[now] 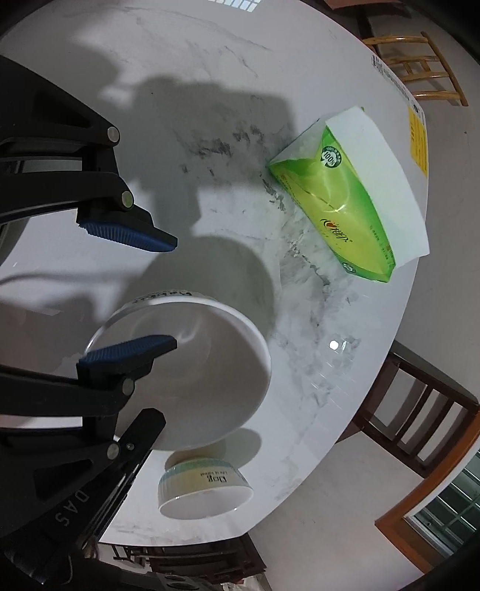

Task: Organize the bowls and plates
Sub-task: 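Move the left gripper to the white bowl and grip its rim, then carry the white bowl with the left gripper toward the pink-rimmed bowl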

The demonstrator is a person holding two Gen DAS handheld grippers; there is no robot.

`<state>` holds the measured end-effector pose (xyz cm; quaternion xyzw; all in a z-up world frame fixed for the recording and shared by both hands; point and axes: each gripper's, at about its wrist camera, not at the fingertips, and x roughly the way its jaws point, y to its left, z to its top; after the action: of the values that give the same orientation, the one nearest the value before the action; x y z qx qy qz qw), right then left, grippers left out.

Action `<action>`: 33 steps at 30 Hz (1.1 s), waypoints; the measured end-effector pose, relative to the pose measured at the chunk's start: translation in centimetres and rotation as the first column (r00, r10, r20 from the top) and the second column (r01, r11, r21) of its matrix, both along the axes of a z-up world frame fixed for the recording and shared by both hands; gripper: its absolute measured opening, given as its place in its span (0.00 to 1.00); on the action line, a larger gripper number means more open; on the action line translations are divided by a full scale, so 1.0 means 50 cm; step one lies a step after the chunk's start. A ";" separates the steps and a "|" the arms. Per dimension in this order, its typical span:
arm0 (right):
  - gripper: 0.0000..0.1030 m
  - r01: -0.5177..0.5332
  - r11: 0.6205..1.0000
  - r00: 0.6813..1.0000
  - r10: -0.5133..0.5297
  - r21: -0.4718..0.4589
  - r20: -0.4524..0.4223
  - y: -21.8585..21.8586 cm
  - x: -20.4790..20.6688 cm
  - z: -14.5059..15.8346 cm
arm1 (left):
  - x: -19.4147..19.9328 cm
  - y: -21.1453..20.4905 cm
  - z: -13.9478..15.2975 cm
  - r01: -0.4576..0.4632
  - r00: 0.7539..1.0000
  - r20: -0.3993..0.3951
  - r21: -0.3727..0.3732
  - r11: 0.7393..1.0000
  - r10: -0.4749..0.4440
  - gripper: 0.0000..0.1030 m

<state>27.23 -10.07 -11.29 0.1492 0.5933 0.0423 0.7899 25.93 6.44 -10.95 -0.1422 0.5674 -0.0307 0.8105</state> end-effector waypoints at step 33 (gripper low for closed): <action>0.15 -0.052 0.999 0.999 0.052 0.009 -0.008 0.026 -0.051 0.006 | -0.077 -0.016 0.018 0.045 0.999 0.015 0.064 0.997 -0.046 0.12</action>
<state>24.69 -8.78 -10.99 0.1375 0.6001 0.0650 0.7854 22.08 5.66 -10.04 -0.1031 0.5646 -0.0320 0.8183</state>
